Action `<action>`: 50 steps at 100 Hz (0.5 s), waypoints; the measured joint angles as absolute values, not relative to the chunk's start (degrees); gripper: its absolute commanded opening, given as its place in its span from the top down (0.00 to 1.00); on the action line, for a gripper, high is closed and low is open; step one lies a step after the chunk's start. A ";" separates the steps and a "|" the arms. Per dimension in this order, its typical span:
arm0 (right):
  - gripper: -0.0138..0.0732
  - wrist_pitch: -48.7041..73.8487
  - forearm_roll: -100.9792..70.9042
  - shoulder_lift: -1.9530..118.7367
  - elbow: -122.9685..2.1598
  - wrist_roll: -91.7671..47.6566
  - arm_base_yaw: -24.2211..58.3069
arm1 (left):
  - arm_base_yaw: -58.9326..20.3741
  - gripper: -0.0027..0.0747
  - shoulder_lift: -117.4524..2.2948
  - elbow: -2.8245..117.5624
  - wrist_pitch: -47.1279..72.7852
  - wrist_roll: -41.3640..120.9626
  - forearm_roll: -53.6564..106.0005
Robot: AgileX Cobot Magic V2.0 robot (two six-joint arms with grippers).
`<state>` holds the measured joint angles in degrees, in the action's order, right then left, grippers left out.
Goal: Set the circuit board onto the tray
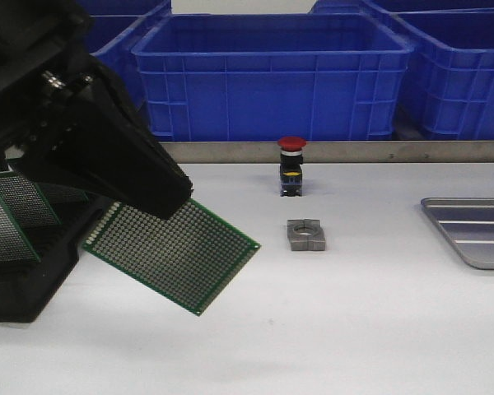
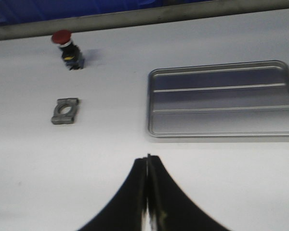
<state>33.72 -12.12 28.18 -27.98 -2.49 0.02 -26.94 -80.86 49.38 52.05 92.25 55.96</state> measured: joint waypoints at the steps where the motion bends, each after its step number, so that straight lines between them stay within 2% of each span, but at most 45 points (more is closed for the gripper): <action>1: 0.67 33.72 -12.26 28.44 -28.24 -2.95 0.26 | -26.94 0.99 -80.86 49.38 52.05 92.25 55.96; 12: 0.42 33.72 -13.76 32.01 -29.79 -5.62 4.72 | -26.94 0.99 -80.86 49.38 52.05 92.25 55.96; 18: 0.32 33.72 -13.91 33.59 -30.61 -6.86 7.48 | -26.94 0.99 -80.86 49.38 52.05 92.25 55.96; 26: 0.28 32.92 -13.91 36.00 -31.02 -7.87 13.10 | -26.94 0.99 -80.86 49.38 52.05 92.25 55.96; 50: 0.28 26.64 -14.24 43.96 -31.03 -13.08 30.01 | -26.94 0.99 -80.86 49.38 52.05 92.35 55.96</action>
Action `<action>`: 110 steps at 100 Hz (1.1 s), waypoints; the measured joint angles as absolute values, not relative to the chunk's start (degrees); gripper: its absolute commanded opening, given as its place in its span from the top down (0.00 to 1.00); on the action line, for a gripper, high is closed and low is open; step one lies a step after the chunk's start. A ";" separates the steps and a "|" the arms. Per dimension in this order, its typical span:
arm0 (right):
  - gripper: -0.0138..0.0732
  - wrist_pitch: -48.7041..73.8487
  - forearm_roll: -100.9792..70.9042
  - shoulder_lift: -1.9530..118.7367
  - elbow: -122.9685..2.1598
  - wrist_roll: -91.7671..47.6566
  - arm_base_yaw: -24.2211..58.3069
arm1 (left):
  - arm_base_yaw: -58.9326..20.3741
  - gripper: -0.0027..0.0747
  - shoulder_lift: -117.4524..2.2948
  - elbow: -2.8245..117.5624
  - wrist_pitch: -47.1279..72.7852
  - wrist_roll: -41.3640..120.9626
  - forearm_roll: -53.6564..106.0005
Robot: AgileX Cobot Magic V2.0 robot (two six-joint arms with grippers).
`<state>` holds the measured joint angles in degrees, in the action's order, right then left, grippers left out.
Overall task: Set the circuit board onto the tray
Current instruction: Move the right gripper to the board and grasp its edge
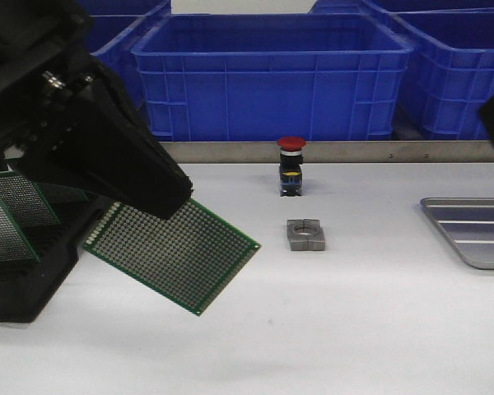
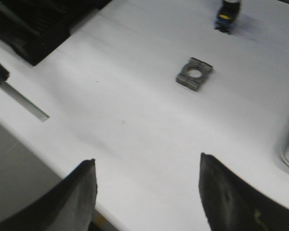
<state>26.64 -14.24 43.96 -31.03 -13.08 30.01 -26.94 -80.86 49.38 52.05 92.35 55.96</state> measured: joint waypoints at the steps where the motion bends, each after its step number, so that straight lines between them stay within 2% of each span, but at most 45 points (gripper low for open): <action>1: 0.28 26.04 -14.24 44.49 -31.03 -13.10 30.82 | -26.94 0.99 -80.86 49.38 52.05 92.35 55.96; 22: 0.28 19.68 -14.32 54.33 -32.01 -15.46 41.34 | -26.94 0.99 -80.86 49.38 52.05 92.35 55.96; 43: 0.28 17.05 -14.32 63.71 -35.75 -17.39 48.33 | -26.94 0.99 -80.86 49.38 52.05 92.35 55.96; 99: 0.29 13.04 -14.20 79.83 -44.00 -17.62 52.65 | -26.94 0.99 -80.86 49.38 52.05 92.35 56.06; 104: 0.31 13.04 -14.10 80.43 -44.11 -17.62 52.75 | -26.94 0.99 -80.86 49.38 52.05 92.35 56.06; 110: 0.39 13.04 -14.08 80.79 -44.20 -17.62 52.75 | -26.94 0.99 -80.86 49.38 52.05 92.35 56.06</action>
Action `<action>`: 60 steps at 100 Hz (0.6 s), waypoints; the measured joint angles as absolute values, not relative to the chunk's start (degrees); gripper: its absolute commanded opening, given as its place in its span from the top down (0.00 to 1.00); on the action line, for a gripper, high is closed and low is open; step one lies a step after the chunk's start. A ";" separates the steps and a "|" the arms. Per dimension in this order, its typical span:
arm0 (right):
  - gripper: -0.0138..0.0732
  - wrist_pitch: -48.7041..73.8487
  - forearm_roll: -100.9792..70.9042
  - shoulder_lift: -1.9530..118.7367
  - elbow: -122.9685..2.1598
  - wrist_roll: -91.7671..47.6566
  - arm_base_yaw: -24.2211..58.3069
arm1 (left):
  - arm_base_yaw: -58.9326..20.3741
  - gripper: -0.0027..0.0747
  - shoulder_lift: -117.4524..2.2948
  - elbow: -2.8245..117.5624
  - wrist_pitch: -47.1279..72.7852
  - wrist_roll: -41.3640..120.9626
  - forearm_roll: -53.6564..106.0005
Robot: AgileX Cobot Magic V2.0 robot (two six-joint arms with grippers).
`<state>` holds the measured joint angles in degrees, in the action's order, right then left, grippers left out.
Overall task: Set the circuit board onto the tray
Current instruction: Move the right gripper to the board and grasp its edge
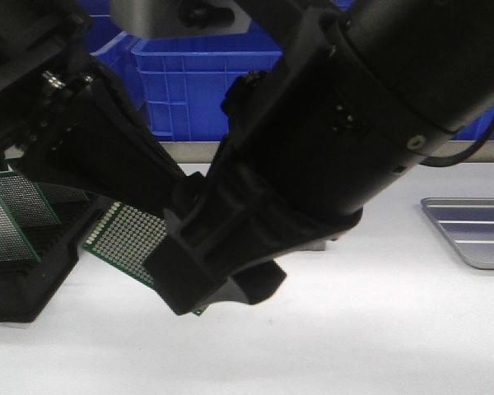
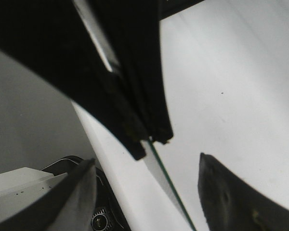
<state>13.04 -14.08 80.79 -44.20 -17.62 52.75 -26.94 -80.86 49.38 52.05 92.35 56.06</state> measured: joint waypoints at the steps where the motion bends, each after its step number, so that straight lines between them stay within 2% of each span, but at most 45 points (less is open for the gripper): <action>1: 0.40 13.04 -13.98 80.79 -44.20 -17.62 52.75 | -26.94 0.99 -80.86 49.38 52.05 92.35 56.06; 15: 0.71 13.04 -13.85 80.92 -44.20 -17.62 52.75 | -26.94 0.99 -80.86 49.38 52.05 92.35 56.06; 22: 0.84 12.89 -13.71 80.92 -44.20 -17.62 52.75 | -26.94 0.99 -80.86 49.38 52.38 92.49 56.06; 29: 0.93 13.27 -13.15 80.92 -44.20 -18.41 52.75 | -26.94 0.93 -80.86 49.38 52.66 93.18 55.83; 36: 0.92 13.49 -12.89 80.92 -44.20 -18.78 53.01 | -26.94 0.79 -80.86 49.38 52.80 93.38 55.62; 53: 0.92 13.21 -13.28 80.92 -44.33 -18.25 53.12 | -26.94 0.31 -80.86 49.52 52.10 92.84 56.97; 60: 0.92 13.08 -13.28 80.92 -44.33 -18.15 53.00 | -26.94 0.20 -80.86 49.52 52.00 92.84 56.97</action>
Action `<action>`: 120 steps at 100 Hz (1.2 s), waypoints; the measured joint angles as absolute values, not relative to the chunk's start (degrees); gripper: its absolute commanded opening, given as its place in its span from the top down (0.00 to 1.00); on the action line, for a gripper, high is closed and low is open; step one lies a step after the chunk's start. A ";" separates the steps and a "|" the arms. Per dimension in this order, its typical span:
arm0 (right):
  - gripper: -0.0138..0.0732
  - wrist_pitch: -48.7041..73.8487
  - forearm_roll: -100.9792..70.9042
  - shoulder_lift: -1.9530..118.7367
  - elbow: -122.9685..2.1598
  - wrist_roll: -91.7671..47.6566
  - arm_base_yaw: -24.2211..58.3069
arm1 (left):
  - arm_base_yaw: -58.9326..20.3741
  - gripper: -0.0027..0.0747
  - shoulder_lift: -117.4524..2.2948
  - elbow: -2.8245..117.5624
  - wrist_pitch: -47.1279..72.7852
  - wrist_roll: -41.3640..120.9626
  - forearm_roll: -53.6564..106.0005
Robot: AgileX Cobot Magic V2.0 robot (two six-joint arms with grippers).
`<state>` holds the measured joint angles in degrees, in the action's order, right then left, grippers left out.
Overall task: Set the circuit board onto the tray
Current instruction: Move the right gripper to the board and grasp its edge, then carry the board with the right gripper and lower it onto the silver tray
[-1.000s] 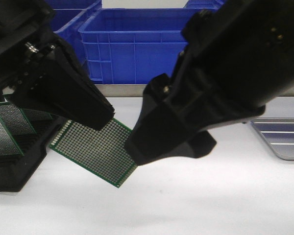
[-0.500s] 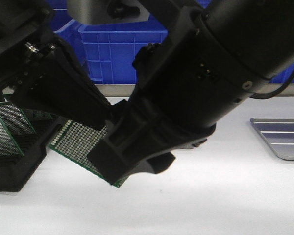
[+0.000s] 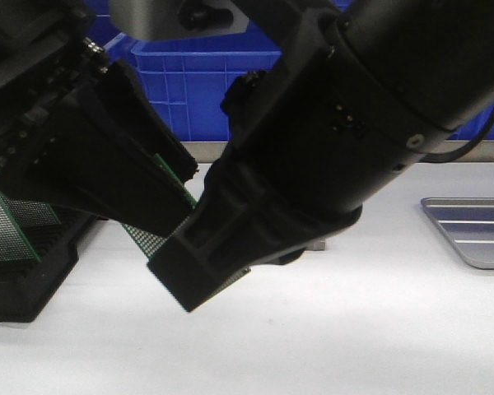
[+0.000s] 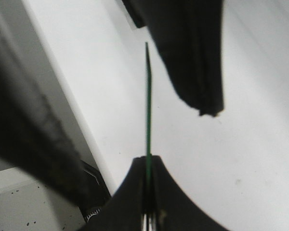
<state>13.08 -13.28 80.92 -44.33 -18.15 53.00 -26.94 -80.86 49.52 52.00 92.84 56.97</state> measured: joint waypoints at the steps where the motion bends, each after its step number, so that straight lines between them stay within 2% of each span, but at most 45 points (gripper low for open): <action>1: 0.92 13.08 -13.28 80.92 -44.33 -18.15 53.00 | -26.94 0.20 -80.86 49.52 52.00 92.84 56.97; 26: 0.92 17.88 -14.16 80.00 -44.33 -17.67 49.06 | -26.94 0.18 -80.86 49.52 48.25 92.53 55.35; 58: 0.92 25.08 -16.91 76.85 -44.33 -17.39 27.49 | -26.94 0.18 -80.86 49.52 46.78 92.44 55.14; 89: 0.92 25.13 -20.48 76.85 -44.33 -17.37 6.36 | -26.94 0.18 -80.86 49.52 46.78 92.44 55.46; 103: 0.92 23.38 -20.95 78.63 -44.60 -17.27 1.25 | -26.94 0.18 -80.86 49.52 46.78 92.44 55.60; 120: 0.92 23.02 -21.10 84.91 -47.60 -17.13 -0.48 | -26.94 0.18 -80.86 49.52 46.78 92.44 55.60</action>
